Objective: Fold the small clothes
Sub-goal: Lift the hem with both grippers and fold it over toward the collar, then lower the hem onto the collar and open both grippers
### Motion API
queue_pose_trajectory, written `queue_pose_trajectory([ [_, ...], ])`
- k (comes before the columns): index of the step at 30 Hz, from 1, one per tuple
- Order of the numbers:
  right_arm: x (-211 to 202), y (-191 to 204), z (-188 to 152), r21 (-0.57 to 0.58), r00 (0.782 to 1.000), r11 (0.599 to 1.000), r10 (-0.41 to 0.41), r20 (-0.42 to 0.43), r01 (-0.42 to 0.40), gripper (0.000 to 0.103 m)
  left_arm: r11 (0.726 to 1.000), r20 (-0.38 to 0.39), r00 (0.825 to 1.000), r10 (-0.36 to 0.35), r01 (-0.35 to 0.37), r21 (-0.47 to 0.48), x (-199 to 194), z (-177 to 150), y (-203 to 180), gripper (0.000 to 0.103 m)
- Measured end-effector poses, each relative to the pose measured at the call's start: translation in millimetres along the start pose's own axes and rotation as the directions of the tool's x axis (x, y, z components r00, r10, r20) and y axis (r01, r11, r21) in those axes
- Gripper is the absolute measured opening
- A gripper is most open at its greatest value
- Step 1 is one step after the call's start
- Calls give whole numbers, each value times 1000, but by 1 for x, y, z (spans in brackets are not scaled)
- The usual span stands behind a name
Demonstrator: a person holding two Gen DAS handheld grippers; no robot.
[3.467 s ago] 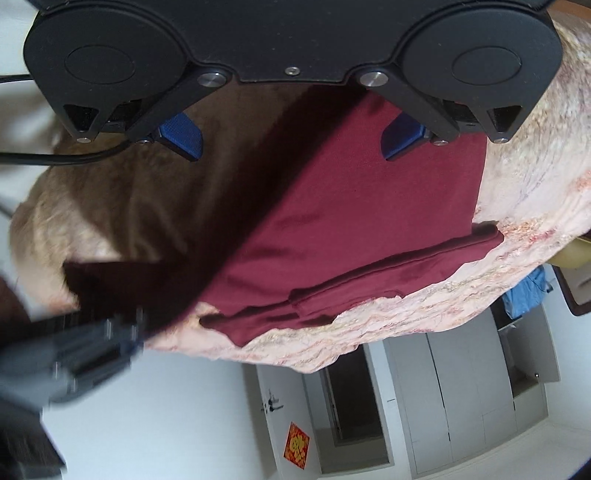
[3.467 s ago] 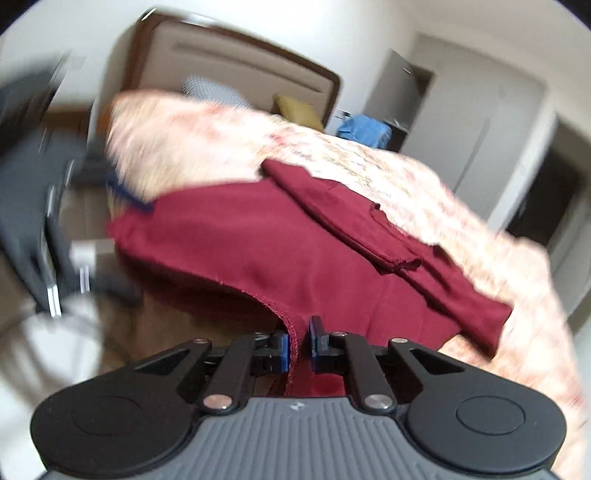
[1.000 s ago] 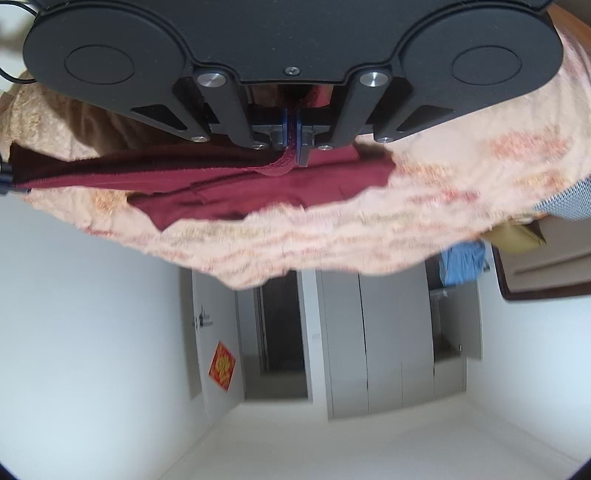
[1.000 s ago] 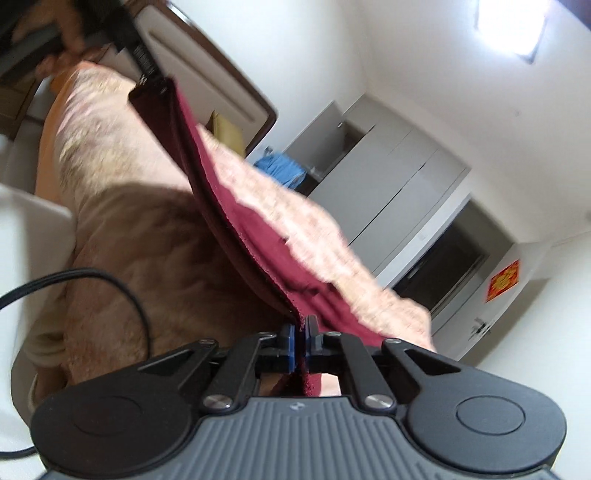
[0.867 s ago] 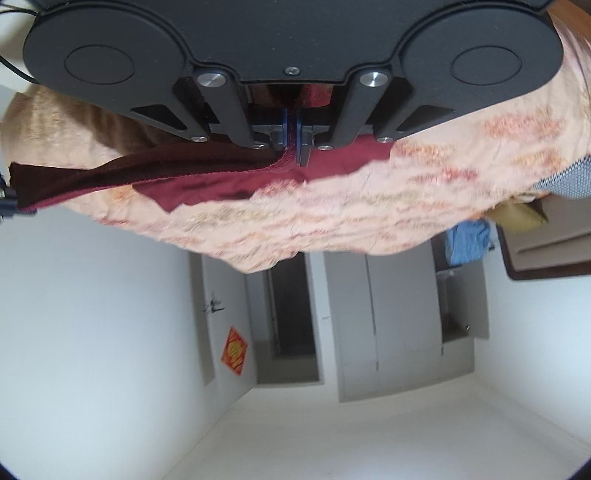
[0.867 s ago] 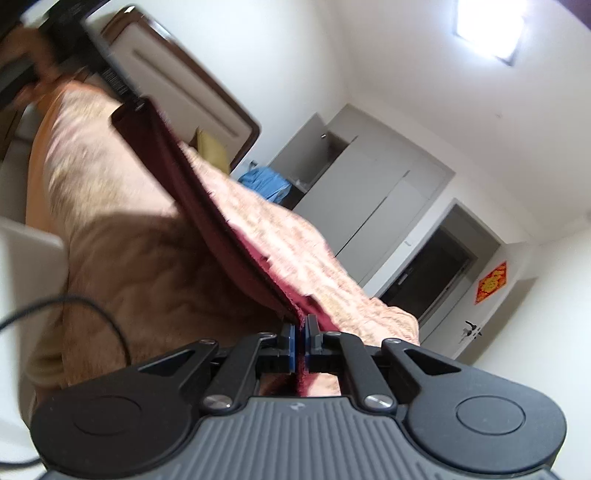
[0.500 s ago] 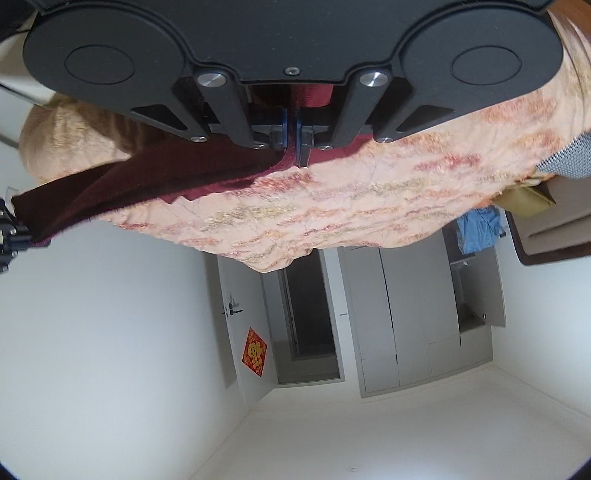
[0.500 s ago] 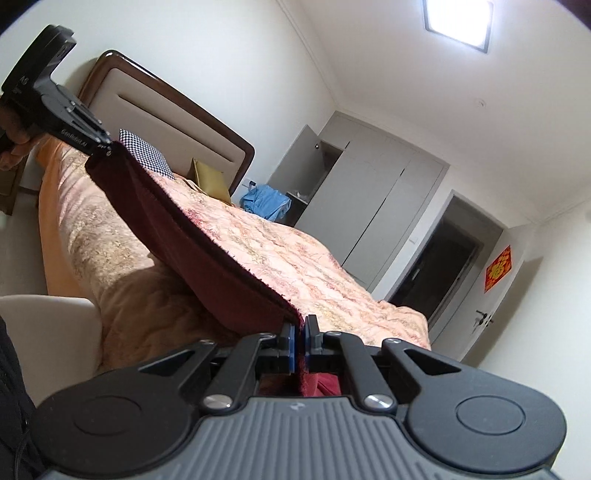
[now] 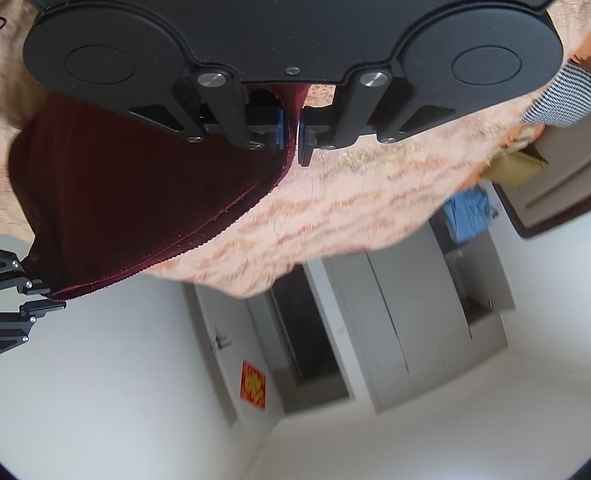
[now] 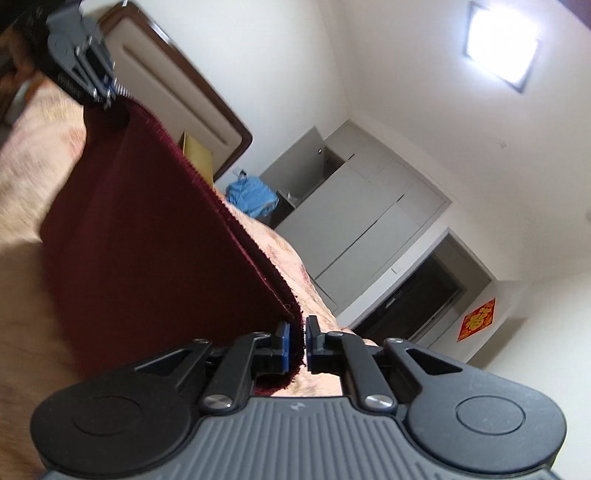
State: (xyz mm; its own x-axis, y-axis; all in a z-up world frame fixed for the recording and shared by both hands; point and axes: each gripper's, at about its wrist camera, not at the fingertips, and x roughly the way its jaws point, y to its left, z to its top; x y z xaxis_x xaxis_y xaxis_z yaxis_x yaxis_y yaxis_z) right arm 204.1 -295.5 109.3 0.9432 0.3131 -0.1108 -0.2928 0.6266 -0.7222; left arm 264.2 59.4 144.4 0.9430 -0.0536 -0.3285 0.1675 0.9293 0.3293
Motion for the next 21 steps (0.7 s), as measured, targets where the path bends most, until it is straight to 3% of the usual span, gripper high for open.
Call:
queue_pose_trajectory([
  [5,105,-2,-18,28,994,997,69,-86,-66,17,1000,-100,995,-10,7,-31,93,-2,13,8],
  [9,172,7,-37,60,977,990,136,-163,-128,17,997,-178,984,-34,22,-68,158,-21,22,7],
  [16,253,38,-76,124,934,968,242,-262,-216,17,991,-284,955,-89,55,-126,236,-66,22,7],
  [18,266,46,-86,130,924,964,262,-278,-234,17,987,-304,946,-110,67,-148,251,-80,21,12],
  [20,275,51,-95,141,914,959,278,-295,-246,20,982,-306,943,-130,80,-169,256,-88,21,28],
  [21,278,54,-98,150,912,958,280,-301,-245,28,980,-309,941,-138,85,-179,258,-92,21,36],
])
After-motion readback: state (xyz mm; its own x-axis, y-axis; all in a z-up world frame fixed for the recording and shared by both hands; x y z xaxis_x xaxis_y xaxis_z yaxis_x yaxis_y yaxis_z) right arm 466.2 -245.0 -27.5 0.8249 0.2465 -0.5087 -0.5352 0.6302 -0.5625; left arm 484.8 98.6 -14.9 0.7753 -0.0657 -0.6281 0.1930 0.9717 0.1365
